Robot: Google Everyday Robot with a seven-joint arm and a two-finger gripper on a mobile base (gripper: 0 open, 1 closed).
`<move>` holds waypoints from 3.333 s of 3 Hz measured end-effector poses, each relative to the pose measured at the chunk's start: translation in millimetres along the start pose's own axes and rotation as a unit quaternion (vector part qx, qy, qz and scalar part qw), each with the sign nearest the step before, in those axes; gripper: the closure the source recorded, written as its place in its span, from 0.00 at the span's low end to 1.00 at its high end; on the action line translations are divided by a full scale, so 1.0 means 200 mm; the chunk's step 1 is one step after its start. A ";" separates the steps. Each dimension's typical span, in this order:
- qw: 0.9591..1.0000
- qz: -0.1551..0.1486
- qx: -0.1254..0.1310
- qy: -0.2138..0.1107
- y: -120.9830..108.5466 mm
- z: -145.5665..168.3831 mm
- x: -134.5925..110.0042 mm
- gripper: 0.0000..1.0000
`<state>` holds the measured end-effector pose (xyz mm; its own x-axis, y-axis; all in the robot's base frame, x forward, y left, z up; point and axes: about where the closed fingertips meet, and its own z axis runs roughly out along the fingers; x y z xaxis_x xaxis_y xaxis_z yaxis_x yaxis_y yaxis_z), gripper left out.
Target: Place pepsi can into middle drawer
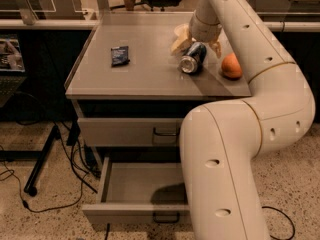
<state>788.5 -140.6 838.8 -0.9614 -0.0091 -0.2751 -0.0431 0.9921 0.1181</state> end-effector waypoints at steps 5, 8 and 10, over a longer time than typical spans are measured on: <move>0.997 -0.080 -0.022 -0.011 0.05 -0.07 0.00 1.00; 0.928 -0.350 -0.123 -0.021 -0.10 -0.36 0.48 1.00; 0.895 -0.374 -0.232 -0.074 -0.26 -0.46 0.88 1.00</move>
Offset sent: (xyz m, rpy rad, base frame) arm 0.0000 0.0000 0.0000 0.0000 0.0000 0.0000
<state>596.7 -204.5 873.0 -0.5706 -0.5983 -0.5626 -0.8013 0.5557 0.2218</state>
